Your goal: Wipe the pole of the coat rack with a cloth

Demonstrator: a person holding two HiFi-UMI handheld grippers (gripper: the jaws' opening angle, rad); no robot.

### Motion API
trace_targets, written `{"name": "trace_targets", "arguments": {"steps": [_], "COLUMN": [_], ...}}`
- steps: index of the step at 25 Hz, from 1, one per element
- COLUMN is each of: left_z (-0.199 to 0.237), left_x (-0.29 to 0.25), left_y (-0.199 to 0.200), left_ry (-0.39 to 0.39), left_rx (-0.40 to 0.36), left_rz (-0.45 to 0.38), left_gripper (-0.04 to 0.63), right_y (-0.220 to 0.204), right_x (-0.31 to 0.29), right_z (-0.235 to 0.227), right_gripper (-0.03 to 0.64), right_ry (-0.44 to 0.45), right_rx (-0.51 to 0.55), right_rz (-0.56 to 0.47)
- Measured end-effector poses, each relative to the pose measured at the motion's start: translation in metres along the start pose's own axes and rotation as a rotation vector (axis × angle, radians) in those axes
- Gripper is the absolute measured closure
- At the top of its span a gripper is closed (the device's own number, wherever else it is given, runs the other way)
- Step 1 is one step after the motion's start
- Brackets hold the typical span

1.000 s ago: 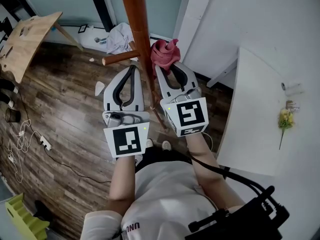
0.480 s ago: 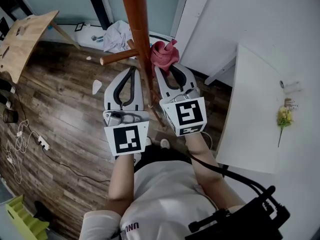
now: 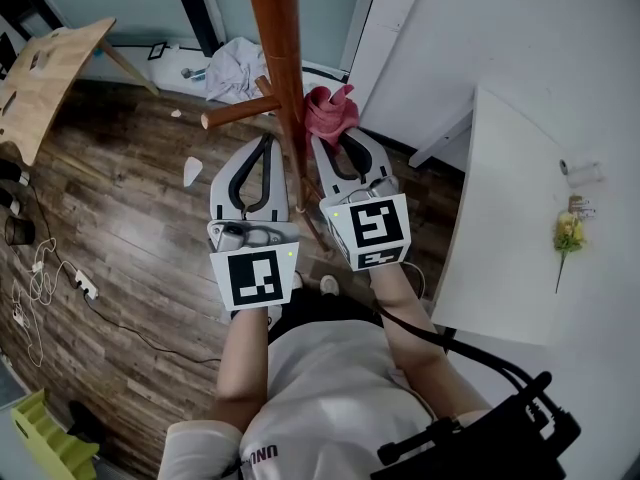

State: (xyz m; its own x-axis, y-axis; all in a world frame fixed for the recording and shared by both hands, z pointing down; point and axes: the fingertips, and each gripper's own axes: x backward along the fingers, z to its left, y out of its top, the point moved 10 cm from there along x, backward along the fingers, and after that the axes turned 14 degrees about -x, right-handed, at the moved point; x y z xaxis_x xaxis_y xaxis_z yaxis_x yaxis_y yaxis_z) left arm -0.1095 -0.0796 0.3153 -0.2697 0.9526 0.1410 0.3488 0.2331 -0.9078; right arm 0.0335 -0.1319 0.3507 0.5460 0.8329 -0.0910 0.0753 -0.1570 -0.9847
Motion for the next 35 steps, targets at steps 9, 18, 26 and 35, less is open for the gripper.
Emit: {"name": "trace_targets", "arguments": {"steps": [9,18,26,35], "left_z": [-0.001,-0.002,-0.002,-0.004], "left_x": [-0.001,0.0,0.0,-0.001], "left_y": [-0.005,-0.008,-0.01,-0.014], "left_ry": [-0.001,-0.003,-0.001,-0.006], "left_rx": [0.006,0.002,0.005,0.007], "left_rz": [0.009,0.02,0.029,0.041], "left_gripper": [0.583,0.583,0.583,0.583], "right_y": [-0.011,-0.022,-0.03,-0.037], "right_x": [-0.003,-0.006,-0.007,-0.008], "right_z": [-0.003,-0.005,-0.006,-0.008], "right_gripper": [0.537,0.537,0.537,0.537], "right_ry": [-0.009,-0.013,-0.016,-0.017], "right_rx": [-0.006,-0.016,-0.023,-0.029], "right_rz": [0.033,0.068,0.093,0.112]}}
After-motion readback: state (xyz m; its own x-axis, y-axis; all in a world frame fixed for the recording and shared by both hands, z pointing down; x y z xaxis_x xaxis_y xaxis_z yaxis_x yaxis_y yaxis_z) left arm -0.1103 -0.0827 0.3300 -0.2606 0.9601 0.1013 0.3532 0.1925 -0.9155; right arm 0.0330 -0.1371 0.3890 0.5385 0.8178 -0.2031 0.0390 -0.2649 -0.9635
